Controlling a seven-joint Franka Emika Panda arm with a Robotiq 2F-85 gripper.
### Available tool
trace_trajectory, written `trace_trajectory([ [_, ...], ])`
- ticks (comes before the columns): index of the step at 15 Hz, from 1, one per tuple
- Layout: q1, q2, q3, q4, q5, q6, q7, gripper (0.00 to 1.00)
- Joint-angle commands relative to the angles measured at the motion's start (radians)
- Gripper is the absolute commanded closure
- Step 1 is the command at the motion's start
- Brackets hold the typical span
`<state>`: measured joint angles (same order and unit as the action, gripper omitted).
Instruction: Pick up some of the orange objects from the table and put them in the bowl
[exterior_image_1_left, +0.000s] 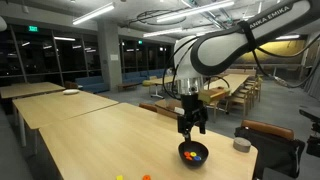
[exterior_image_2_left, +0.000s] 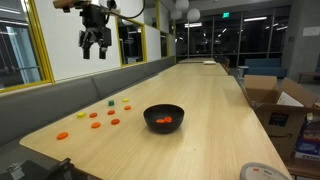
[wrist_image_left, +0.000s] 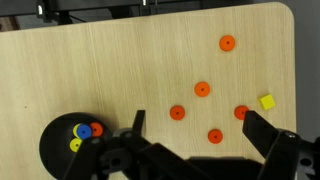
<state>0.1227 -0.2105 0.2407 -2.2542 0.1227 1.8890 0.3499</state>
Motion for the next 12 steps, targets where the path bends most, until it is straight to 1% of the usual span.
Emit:
trace_trajectory([
  [1, 0.012, 0.001, -0.012, 0.004, -0.003, -0.001, 0.002, 0.00],
  [7, 0.012, -0.003, -0.015, 0.003, 0.001, 0.006, -0.009, 0.00],
  [8, 0.009, -0.005, -0.018, -0.022, -0.002, 0.034, -0.017, 0.00],
  [10, 0.005, -0.005, -0.023, -0.083, -0.007, 0.127, -0.013, 0.00],
  [12, 0.003, 0.024, -0.025, -0.153, 0.001, 0.270, 0.007, 0.00],
])
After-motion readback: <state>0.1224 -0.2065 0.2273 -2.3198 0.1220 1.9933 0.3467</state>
